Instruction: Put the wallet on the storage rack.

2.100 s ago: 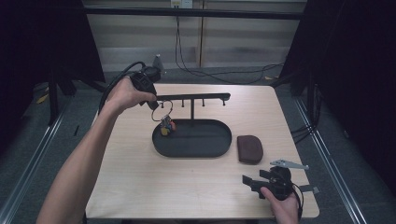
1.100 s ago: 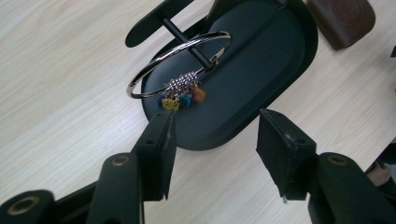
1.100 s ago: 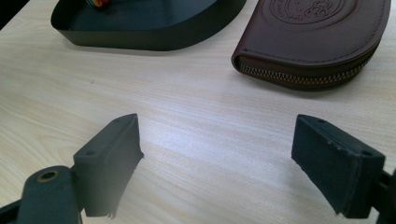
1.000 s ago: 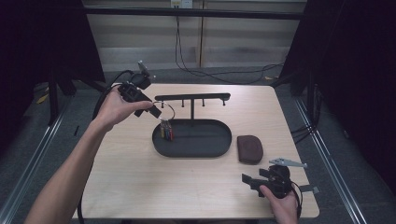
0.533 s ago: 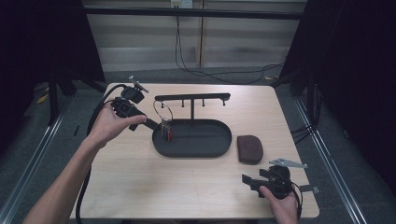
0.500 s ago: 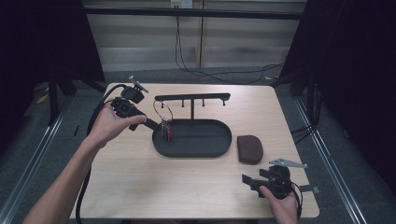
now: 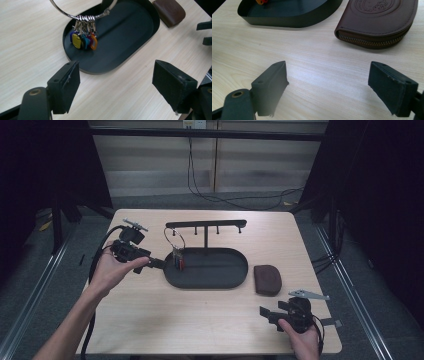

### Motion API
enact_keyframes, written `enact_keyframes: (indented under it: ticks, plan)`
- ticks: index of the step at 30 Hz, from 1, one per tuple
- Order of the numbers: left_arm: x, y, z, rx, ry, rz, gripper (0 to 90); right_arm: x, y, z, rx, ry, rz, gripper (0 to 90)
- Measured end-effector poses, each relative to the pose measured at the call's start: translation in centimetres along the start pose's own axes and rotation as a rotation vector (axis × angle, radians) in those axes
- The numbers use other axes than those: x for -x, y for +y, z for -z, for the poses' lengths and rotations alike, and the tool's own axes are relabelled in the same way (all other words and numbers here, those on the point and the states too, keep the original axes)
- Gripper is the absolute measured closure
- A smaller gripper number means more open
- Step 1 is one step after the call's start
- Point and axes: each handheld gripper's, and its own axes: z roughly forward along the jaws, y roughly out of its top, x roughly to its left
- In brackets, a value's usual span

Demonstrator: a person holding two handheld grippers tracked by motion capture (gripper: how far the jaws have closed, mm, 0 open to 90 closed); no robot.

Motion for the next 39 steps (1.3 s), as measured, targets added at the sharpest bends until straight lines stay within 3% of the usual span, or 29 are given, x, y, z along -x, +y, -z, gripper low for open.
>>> enact_keyframes:
  ticks: [6,7,10,18,22,23,27,32,33,39]
  plan:
    - [-0.2,-2.3,-0.7,0.005,0.006,0.025,20.0,0.0,0.0,0.0,0.002,-0.003,-0.002,15.7]
    - [-0.2,-2.8,-0.8,0.019,0.003,0.042,19.4,0.0,0.1,0.0,0.001,-0.002,0.000,15.7]
    - [-0.3,-4.0,-1.0,0.030,0.008,0.035,18.4,-0.1,0.0,0.1,0.002,-0.007,0.002,15.7]
    - [-0.1,-7.6,-2.2,0.101,-0.026,0.078,16.1,0.0,0.0,0.1,0.004,-0.008,-0.005,15.7]
    - [0.0,-8.8,-2.8,0.065,-0.024,0.067,16.2,0.0,0.0,0.0,0.005,-0.007,-0.014,16.8]
    - [0.1,-9.2,-2.6,0.042,-0.058,0.050,16.3,0.0,0.0,0.0,0.012,0.006,-0.017,18.2]
    - [0.4,-10.1,-2.1,0.078,-0.044,0.047,16.3,0.0,0.1,0.0,0.015,0.007,-0.018,18.2]
    - [0.8,-12.3,-2.5,0.107,-0.025,0.059,16.3,0.0,0.3,-0.1,0.002,-0.013,-0.019,18.3]
    - [0.8,-12.8,-2.7,0.107,-0.025,0.064,16.4,0.1,0.5,0.1,0.005,-0.037,-0.023,18.4]
    - [1.3,-15.0,-3.4,0.098,-0.023,0.057,17.3,0.2,1.7,0.7,0.022,-0.036,-0.032,22.2]
